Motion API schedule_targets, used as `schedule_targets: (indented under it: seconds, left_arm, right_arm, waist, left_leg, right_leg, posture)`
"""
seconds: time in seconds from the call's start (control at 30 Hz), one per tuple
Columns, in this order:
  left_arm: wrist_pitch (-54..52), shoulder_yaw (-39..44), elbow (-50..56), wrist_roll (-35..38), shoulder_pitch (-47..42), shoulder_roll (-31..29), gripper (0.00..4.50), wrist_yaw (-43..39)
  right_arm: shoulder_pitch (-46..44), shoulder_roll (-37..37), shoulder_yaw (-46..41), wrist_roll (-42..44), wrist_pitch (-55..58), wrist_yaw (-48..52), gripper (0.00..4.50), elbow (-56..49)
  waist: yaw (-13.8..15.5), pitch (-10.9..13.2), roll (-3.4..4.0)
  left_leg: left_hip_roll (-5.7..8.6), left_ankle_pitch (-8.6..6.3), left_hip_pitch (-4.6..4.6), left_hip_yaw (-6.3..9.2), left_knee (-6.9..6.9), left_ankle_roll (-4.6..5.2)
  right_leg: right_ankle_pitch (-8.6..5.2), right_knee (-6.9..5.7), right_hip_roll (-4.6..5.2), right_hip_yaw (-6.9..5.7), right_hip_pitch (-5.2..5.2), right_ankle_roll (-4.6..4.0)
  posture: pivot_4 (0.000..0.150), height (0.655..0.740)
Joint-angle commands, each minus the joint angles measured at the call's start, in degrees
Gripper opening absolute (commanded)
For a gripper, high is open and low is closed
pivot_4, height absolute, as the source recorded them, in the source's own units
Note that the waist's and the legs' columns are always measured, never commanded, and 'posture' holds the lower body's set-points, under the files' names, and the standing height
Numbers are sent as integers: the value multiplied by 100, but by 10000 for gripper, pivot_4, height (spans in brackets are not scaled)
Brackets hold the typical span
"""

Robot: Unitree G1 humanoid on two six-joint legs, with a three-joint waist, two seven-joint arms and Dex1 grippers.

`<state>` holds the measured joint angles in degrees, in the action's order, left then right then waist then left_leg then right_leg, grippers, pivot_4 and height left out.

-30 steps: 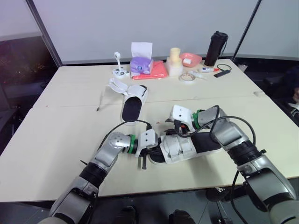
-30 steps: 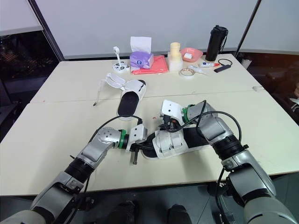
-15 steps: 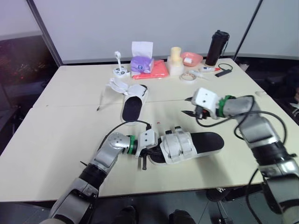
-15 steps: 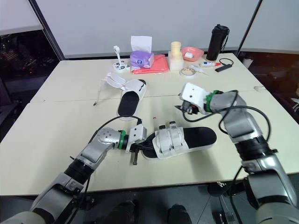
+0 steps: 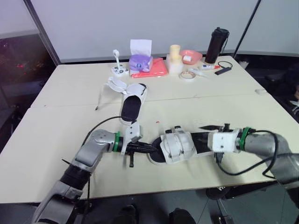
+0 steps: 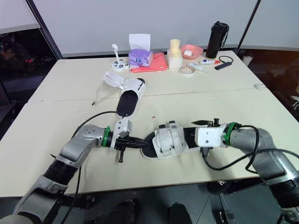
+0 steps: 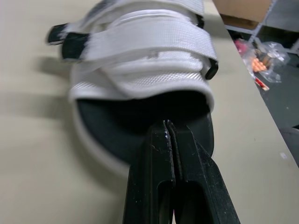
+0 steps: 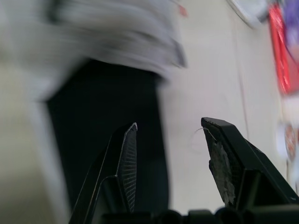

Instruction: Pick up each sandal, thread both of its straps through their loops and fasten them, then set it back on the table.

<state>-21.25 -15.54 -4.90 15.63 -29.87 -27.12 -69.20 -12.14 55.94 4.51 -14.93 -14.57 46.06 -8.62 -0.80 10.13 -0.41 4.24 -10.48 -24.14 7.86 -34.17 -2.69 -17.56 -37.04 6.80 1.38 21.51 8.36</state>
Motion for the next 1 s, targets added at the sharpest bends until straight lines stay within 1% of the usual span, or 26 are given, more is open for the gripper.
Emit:
schedule_targets:
  seconds: [0.03, 0.17, 0.3, 0.53, 0.7, 0.83, 0.93, 0.97, 1.0]
  left_arm:
    - [-105, 208, 331, 207, -1, -85, 0, -22]
    - [-131, 246, 366, 225, -8, -132, 0, -3]
    - [-132, 247, 392, 227, 3, -160, 0, 28]
    - [-102, 256, 406, 204, 63, -197, 0, 87]
    - [-88, 251, 418, 174, 96, -199, 0, 155]
    - [-77, 244, 430, 165, 120, -202, 0, 198]
    - [-78, 248, 450, 163, 134, -208, 0, 234]
    - [-77, 250, 460, 162, 143, -212, 0, 245]
    - [-80, 253, 469, 162, 149, -216, 0, 255]
  right_arm:
    - [-205, -62, 98, -425, -1133, -547, 23451, 237]
    - [-594, -196, 364, -992, -2108, -1106, 23451, 798]
    - [-925, -322, 670, -1382, -2910, -1482, 23451, 1313]
    - [-1439, -672, 1097, -2170, -4177, -2309, 23451, 1874]
    - [-1786, -887, 1398, -2683, -4726, -2682, 23451, 2236]
    - [-2117, -1053, 1542, -2965, -4895, -2929, 23451, 2550]
    - [-2301, -1129, 1631, -3070, -4929, -3019, 15646, 2732]
    - [-2335, -1136, 1649, -3088, -4936, -3046, 10394, 2768]
    - [-2360, -1134, 1662, -3103, -4948, -3074, 6246, 2796]
  waist:
    - [3, 1, -3]
    - [-1, 4, -1]
    - [-1, 5, -1]
    - [-26, 5, 0]
    - [-23, 5, 0]
    - [-25, 6, 0]
    - [-39, 6, 0]
    - [-42, 6, 0]
    - [-40, 6, 0]
  left_leg:
    - [0, 0, 0, 1, -1, 0]
    - [1, 1, 0, 1, 0, -1]
    - [2, 2, 0, 1, 0, -3]
    - [2, 4, 2, 2, 1, -5]
    - [2, 5, 2, 3, 2, -7]
    - [3, 8, 4, 4, 1, -11]
    - [3, 9, 7, 4, 2, -12]
    - [3, 9, 8, 4, 2, -12]
    - [2, 9, 11, 4, 2, -12]
  right_leg:
    - [0, 0, 0, -1, -1, 0]
    - [0, -1, -1, -1, 0, -1]
    - [0, -1, -1, 0, 0, -1]
    - [0, -5, -3, 1, 1, -2]
    - [0, -7, -5, 2, 2, -2]
    - [0, -11, -6, 3, 1, -3]
    - [0, -12, -7, 4, 1, -3]
    - [0, -13, -7, 5, 1, -3]
    - [0, -14, -9, 5, -1, -3]
  posture:
    - [1500, 7344]
    - [1500, 7344]
    - [1500, 7344]
    - [1500, 7344]
    - [1500, 7344]
    - [1500, 7344]
    - [1500, 7344]
    - [1500, 7344]
    - [1500, 7344]
